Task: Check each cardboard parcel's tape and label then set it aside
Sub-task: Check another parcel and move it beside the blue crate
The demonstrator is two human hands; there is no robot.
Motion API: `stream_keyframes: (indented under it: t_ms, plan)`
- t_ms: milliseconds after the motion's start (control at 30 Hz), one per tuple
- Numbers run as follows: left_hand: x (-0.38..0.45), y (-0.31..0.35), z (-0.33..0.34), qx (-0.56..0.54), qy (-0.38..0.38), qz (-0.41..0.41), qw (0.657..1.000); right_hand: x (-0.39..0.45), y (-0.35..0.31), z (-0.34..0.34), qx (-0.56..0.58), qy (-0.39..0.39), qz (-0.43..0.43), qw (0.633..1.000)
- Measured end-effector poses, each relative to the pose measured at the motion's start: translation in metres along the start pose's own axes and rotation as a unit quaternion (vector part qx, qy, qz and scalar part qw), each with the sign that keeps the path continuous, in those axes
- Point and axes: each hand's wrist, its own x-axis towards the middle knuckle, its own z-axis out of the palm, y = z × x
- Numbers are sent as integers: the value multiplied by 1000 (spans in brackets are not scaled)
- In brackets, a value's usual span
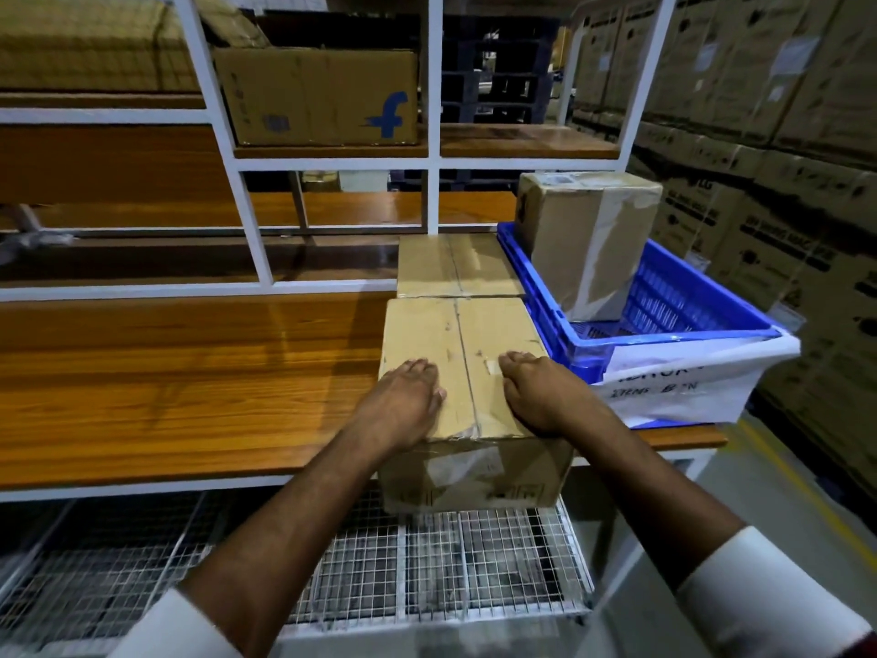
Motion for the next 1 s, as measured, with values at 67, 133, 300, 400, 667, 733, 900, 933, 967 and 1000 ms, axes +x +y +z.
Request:
stream_keyframes:
  t_ms: [67,133,300,400,667,733,900,933,967,1000]
  plan:
    - [-9,-3,5,13,7,-2,1000,-7,5,7,-2,9,0,1000]
    - [-11,-5,6,20,24,3,1000,-8,7,13,11,19,-4,1000]
    - [-14,0,0,31,37,11,999,-12,2,0,17,-2,-4,1000]
    - [-23,9,0,-8,63,37,997,-28,-16,-2,33,7,-30,999]
    - [-33,25,20,1,69,72,995,-40,-28,9,31,24,-56,998]
    - [-34,20,15,2,75,71,995,-43,-23,0,43,19,-56,997]
    - [-62,-9,18,-50,124,-28,991,-75,7,7,72,78,-10,994]
    - [-67,-12,22,-70,123,-31,989,-81,9,14,92,89,-6,992]
    - [-69,-12,26,-84,121,-31,989,-84,10,21,102,96,-6,990]
    - [-69,-12,29,-92,122,-30,988,-84,11,25,105,98,-5,990]
